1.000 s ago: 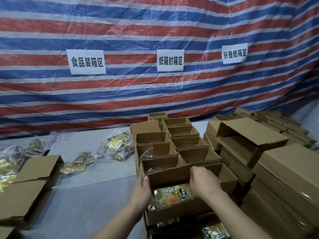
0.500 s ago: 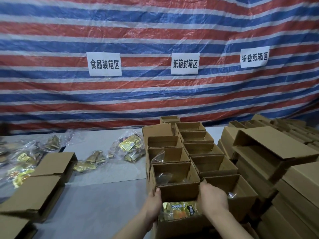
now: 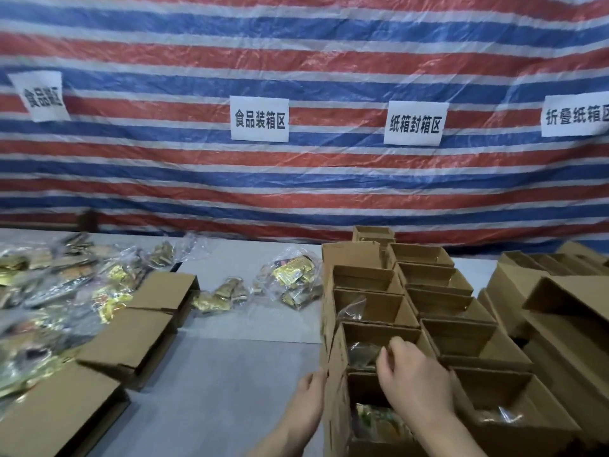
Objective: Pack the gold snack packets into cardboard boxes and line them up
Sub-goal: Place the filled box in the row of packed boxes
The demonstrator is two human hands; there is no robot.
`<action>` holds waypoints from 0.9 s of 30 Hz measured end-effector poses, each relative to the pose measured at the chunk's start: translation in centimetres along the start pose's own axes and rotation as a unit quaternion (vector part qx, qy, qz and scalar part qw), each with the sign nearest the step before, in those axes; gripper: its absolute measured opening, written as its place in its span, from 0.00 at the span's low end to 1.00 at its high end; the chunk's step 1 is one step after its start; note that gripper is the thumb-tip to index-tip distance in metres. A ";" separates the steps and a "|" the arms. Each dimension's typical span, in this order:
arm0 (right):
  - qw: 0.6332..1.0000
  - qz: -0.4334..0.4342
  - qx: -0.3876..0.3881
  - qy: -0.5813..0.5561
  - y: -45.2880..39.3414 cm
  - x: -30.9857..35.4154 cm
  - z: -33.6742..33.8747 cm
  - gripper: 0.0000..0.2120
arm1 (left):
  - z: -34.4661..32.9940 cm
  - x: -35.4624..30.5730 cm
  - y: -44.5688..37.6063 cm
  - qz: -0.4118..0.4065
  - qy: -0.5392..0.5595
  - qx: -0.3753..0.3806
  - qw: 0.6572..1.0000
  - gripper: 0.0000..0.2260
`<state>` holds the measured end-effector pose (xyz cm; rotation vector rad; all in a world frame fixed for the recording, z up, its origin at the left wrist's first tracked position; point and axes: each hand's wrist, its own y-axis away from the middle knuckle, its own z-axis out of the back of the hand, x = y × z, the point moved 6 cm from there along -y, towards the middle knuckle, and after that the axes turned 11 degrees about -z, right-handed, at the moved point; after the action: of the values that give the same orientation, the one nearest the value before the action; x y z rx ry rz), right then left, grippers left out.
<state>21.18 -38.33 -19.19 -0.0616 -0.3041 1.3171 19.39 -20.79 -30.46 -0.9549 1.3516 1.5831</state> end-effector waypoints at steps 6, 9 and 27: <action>0.986 0.096 0.056 -0.122 1.3 9.8 -1.7 0.17 | 9.5 1.0 0.1 -0.068 -0.073 -0.079 0.992 0.12; 0.974 0.133 0.103 -0.153 1.8 14.2 -4.0 0.17 | 14.6 1.4 -0.5 -0.086 -0.147 -0.093 0.981 0.12; 0.910 0.185 0.365 -0.067 8.5 27.3 -19.7 0.09 | 41.8 25.6 7.4 0.191 -0.549 -0.117 0.805 0.35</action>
<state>24.05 -7.51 -34.85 0.6338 0.1102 1.7456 1.60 22.86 -45.77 0.2326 0.5044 2.1068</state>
